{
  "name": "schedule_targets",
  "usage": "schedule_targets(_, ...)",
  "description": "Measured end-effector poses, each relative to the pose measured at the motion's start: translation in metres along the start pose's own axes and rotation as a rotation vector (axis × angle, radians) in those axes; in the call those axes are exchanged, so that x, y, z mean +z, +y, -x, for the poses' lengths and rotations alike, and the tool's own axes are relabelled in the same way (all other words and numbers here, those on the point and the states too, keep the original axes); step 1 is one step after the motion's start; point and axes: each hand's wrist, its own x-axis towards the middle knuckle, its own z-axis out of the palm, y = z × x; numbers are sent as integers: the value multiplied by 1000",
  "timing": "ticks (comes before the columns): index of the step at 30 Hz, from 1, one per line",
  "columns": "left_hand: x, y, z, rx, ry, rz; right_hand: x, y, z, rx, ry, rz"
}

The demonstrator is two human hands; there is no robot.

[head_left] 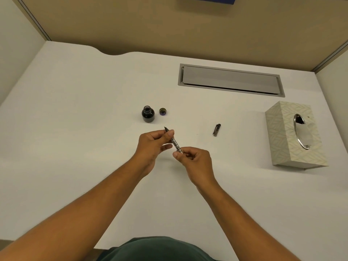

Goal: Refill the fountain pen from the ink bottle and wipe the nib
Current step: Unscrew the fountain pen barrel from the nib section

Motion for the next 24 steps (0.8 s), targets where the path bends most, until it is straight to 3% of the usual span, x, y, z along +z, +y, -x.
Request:
schedule_targets(3, 1, 0, 0, -6, 29, 20, -3, -2, -2, 10, -16, 20)
schedule_targets(7, 1, 1, -2, -16, 58, 33, -6, -6, -1, 204, -175, -35)
schedule_targets(9, 2, 1, -1, -17, 61, 38, -9, -3, -1, 208, -204, -61)
schedule_targets(15, 5, 3, 1, -26, 80, 44, -9, -5, 0, 142, -65, -106)
schedule_targets(20, 8, 4, 1, -51, 107, 42, -10, -6, 0, 211, -161, -256)
schedule_targets(24, 7, 4, 0, -64, 133, 53, -13, -5, 0, 147, -107, -227)
